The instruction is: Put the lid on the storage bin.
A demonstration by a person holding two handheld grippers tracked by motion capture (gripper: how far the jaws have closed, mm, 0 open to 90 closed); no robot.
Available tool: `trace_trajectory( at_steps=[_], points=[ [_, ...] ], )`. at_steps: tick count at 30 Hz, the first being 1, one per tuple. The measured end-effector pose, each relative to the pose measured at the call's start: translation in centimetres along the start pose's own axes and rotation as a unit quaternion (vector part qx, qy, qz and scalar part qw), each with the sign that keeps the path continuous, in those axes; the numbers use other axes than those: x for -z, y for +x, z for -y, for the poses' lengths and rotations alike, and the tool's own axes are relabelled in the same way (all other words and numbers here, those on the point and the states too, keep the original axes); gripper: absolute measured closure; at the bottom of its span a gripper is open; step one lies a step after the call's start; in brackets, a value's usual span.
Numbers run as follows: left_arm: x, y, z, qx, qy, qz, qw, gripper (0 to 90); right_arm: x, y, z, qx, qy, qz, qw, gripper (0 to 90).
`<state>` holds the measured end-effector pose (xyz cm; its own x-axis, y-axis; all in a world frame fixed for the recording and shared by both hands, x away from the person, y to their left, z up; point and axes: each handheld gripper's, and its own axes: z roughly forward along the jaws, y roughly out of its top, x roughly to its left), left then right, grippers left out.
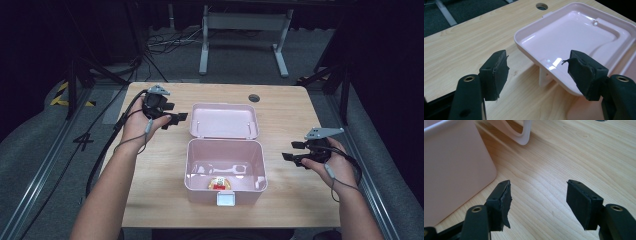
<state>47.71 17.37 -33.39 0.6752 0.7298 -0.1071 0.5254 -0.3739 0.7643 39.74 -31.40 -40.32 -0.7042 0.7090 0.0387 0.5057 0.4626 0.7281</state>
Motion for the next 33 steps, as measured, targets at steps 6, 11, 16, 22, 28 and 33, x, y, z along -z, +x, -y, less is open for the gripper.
trace_trajectory(
  at_steps=[6,11,16,22,28,33],
  points=[
    [-2.0,1.0,-1.0,0.018,-0.002,0.012,0.9998,32.6,0.4,0.0,0.2,-0.006,-0.005,0.003,1.0,37.2],
    [-4.1,2.4,-1.7,0.035,0.003,-0.007,0.9994,31.9,0.8,0.0,0.5,-0.01,-0.006,0.008,0.9999,36.8],
    [-6.2,3.4,-2.2,0.043,0.016,-0.015,0.9988,31.7,0.8,-0.1,0.9,-0.012,0.003,0.013,0.9998,36.6],
    [-7.7,3.8,-2.6,0.037,0.018,0.005,0.9991,31.8,0.6,0.0,1.1,-0.012,0.006,0.012,0.9998,36.5],
    [-9.3,3.8,-2.3,0.048,0.023,0.026,0.9982,31.6,0.5,0.2,1.1,-0.01,0.009,0.01,0.9999,36.6],
    [-10.2,4.0,-2.0,0.055,0.032,0.03,0.9975,31.7,0.5,0.2,1.1,-0.009,0.008,0.008,0.9999,36.6]
  ],
)
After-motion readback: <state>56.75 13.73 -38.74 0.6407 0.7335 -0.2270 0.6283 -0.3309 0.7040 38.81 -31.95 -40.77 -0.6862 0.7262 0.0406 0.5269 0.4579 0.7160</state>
